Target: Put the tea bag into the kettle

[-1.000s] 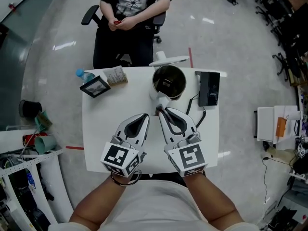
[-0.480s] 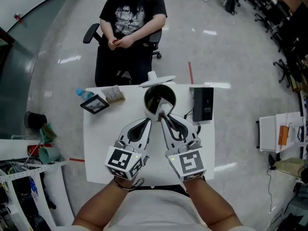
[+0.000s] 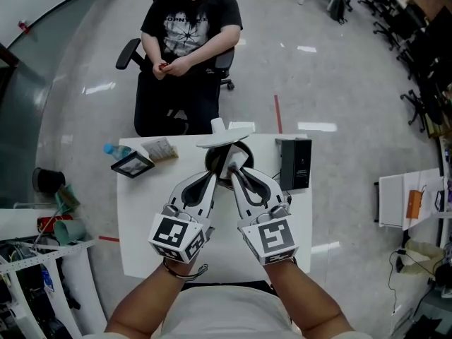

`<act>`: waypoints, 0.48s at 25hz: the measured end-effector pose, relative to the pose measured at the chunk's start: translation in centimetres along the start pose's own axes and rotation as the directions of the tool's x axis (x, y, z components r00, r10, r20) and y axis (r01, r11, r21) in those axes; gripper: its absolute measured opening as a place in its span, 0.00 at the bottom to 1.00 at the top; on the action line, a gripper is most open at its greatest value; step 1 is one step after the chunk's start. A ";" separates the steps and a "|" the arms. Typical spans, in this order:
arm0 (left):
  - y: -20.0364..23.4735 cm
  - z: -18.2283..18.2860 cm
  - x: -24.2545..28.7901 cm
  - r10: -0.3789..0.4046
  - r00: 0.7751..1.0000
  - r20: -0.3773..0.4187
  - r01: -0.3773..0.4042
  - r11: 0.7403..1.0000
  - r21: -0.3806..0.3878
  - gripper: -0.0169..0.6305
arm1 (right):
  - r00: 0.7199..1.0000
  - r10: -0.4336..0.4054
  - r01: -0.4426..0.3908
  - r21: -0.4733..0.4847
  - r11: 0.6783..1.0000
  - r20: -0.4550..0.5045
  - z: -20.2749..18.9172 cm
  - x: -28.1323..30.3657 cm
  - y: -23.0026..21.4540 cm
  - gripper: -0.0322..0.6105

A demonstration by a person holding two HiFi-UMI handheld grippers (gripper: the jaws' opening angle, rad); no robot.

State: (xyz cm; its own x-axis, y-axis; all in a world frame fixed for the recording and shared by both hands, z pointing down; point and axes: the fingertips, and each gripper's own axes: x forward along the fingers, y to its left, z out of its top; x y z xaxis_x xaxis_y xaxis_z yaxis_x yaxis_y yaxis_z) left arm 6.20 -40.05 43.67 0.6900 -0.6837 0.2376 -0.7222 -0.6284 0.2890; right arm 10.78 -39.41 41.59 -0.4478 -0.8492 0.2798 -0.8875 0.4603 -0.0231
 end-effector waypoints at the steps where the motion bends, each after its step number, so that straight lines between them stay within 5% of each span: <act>1: 0.3 0.0 0.3 0.002 1.000 0.000 -0.002 1.000 -0.002 0.04 | 1.000 0.000 0.000 0.004 1.000 -0.006 -0.2 0.3 -0.2 0.12; 12: 2.2 -1.7 2.1 0.013 1.000 -0.018 -0.013 1.000 -0.014 0.04 | 0.998 0.015 -0.014 0.027 1.000 -0.067 -3.5 2.6 -1.0 0.12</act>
State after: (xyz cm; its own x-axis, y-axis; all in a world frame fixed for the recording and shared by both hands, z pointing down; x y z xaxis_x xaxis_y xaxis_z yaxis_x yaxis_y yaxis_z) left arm 6.12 -42.26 46.39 0.6814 -0.6849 0.2583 -0.7305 -0.6141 0.2988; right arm 10.91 -41.20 45.69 -0.4531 -0.8228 0.3432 -0.8839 0.4647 -0.0527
